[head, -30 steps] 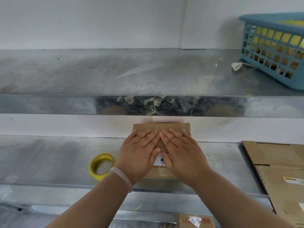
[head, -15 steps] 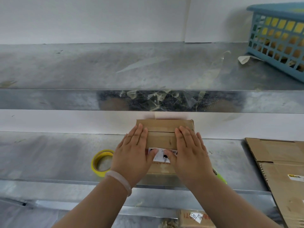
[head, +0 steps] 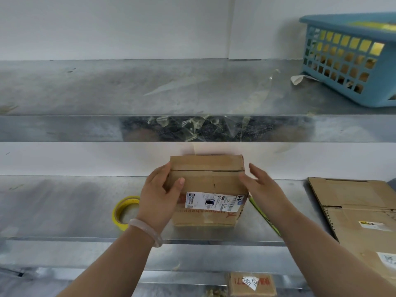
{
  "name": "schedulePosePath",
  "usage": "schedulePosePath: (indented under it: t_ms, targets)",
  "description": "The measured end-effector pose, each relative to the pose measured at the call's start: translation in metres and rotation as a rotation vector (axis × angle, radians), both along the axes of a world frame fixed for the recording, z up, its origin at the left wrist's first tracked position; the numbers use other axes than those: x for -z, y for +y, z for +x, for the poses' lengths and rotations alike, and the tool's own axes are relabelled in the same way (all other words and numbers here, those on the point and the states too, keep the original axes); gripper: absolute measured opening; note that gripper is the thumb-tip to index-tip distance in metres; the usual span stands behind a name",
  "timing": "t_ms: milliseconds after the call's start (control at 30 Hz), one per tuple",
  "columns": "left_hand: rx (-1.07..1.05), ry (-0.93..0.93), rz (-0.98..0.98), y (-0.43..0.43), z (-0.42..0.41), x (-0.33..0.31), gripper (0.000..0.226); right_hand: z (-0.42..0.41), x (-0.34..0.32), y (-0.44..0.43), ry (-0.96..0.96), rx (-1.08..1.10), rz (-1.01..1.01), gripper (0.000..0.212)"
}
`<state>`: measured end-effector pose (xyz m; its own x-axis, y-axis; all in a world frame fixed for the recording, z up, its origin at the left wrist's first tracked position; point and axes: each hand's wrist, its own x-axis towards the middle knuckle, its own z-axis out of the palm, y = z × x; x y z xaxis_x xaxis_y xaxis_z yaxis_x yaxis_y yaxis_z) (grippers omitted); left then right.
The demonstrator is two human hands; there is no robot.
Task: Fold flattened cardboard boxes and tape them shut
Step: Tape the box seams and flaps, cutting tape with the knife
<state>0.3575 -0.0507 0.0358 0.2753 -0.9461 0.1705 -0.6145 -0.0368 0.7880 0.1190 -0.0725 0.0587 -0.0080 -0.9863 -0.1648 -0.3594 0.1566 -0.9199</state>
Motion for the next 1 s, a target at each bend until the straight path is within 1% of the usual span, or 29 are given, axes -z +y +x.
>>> schedulePosePath:
  t_ms: [33, 100, 167, 233, 300, 333, 400, 433, 533, 600, 633, 700, 767, 833, 900, 1000]
  targets:
    - [-0.03, 0.063, 0.003, 0.0, 0.001, 0.0, 0.058, 0.001, 0.001, 0.004, -0.02, -0.053, 0.048, 0.039]
    - [-0.067, 0.202, 0.052, 0.001, 0.002, -0.002, 0.06, 0.006, 0.002, 0.013, -0.033, -0.099, 0.042, 0.029]
    - [-0.08, 0.261, 0.057, 0.003, 0.003, -0.003, 0.063, 0.01, -0.001, 0.021, -0.06, -0.08, -0.057, 0.032]
    - [-0.064, 0.247, 0.038, 0.008, 0.009, -0.006, 0.067, 0.01, -0.008, 0.028, -0.037, -0.062, -0.161, 0.042]
    - [0.012, 0.176, 0.043, 0.016, 0.018, -0.007, 0.067, 0.008, -0.015, 0.033, 0.072, -0.069, -0.269, 0.054]
    - [0.062, 0.133, 0.055, 0.019, 0.022, -0.006, 0.063, 0.007, -0.018, 0.035, 0.124, -0.085, -0.311, 0.059]
    - [0.147, 0.058, 0.079, 0.028, 0.029, 0.002, 0.05, 0.007, -0.021, 0.038, 0.186, -0.143, -0.372, 0.062]
    - [0.165, 0.057, 0.088, 0.033, 0.032, 0.008, 0.046, 0.007, -0.021, 0.041, 0.21, -0.189, -0.408, 0.063]
    - [0.164, 0.13, 0.122, 0.05, 0.038, 0.035, 0.049, 0.01, -0.013, 0.048, 0.3, -0.374, -0.504, 0.06]
    - [0.164, 0.193, 0.158, 0.061, 0.039, 0.054, 0.049, 0.016, -0.005, 0.052, 0.403, -0.485, -0.592, 0.059]
    - [0.174, 0.191, 0.166, 0.066, 0.038, 0.062, 0.048, 0.019, 0.002, 0.053, 0.477, -0.514, -0.654, 0.058]
    - [0.201, 0.117, 0.162, 0.073, 0.035, 0.073, 0.049, 0.025, 0.014, 0.056, 0.618, -0.508, -0.758, 0.055]
    - [0.238, -0.011, 0.095, 0.075, 0.029, 0.074, 0.063, 0.028, 0.023, 0.057, 0.656, -0.496, -0.743, 0.054]
    - [0.274, 0.01, 0.033, 0.074, 0.023, 0.069, 0.084, 0.029, 0.028, 0.056, 0.599, -0.542, -0.703, 0.056]
    - [0.307, 0.075, -0.005, 0.075, 0.017, 0.064, 0.099, 0.028, 0.031, 0.054, 0.597, -0.588, -0.755, 0.055]
    - [0.254, 0.067, -0.095, 0.084, 0.014, 0.063, 0.1, 0.026, 0.031, 0.053, 0.628, -0.63, -0.856, 0.05]
